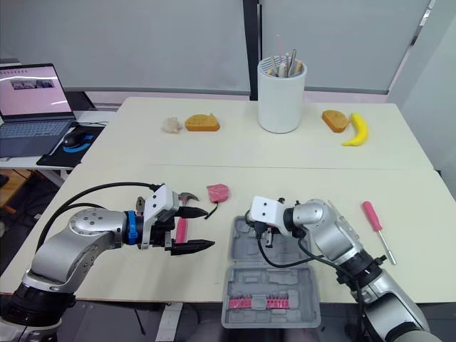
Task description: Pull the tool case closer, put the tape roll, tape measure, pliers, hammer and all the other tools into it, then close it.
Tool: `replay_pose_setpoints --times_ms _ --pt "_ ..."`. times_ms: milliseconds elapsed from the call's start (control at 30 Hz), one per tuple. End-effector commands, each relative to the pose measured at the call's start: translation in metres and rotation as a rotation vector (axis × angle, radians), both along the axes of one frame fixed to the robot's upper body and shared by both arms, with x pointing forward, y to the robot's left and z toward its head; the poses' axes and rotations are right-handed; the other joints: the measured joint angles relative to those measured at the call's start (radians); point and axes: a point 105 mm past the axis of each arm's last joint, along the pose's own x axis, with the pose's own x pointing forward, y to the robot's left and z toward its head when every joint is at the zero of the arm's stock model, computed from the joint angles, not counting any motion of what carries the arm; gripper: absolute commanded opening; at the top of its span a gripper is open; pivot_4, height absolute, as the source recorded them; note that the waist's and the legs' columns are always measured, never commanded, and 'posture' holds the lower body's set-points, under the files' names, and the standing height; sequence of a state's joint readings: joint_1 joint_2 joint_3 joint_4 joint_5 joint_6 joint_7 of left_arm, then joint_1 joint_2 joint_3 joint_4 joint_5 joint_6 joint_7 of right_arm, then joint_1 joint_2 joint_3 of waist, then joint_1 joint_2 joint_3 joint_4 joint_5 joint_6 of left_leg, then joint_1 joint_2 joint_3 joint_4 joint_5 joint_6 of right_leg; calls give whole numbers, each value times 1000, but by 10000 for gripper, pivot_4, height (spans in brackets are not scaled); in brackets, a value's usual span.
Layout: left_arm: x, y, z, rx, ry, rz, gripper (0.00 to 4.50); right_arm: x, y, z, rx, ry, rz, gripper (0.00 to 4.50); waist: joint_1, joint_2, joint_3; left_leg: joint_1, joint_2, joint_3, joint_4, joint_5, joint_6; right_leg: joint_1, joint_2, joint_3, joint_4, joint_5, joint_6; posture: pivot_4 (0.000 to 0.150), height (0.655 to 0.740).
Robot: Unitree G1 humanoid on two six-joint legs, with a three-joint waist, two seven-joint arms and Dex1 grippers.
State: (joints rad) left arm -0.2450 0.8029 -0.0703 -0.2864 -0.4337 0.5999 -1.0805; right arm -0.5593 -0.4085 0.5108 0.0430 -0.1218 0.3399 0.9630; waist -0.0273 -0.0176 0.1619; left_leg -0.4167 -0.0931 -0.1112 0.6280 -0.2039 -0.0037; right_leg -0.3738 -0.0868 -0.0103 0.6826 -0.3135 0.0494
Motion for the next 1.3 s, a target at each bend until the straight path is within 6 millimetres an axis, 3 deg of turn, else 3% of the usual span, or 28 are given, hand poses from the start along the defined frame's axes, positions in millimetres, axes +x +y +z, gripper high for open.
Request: replay_pose_setpoints --times_ms 33,633,833,1300 --pt "-4 0 11 12 -51 -25 45000 1 12 7 9 -35 48 227 -2 0 0 0 0 0 0 0 0 0 0 0 0 0 0 1500 7400" --pt "-7 4 6 43 -44 -26 45000 3 31 -17 27 -12 39 227 -2 0 0 0 0 0 0 0 0 -2 1 0 0 0 0 1500 7400" --pt "-7 3 6 42 -48 -26 45000 5 27 -25 -1 -13 25 227 -2 0 0 0 0 0 0 0 0 -3 1 0 0 0 0 1500 7400" --pt "-6 1 6 39 -51 -33 45000 8 25 -17 -29 -44 33 227 -2 0 0 0 0 0 0 0 0 -3 1 0 0 0 0 1500 7400"
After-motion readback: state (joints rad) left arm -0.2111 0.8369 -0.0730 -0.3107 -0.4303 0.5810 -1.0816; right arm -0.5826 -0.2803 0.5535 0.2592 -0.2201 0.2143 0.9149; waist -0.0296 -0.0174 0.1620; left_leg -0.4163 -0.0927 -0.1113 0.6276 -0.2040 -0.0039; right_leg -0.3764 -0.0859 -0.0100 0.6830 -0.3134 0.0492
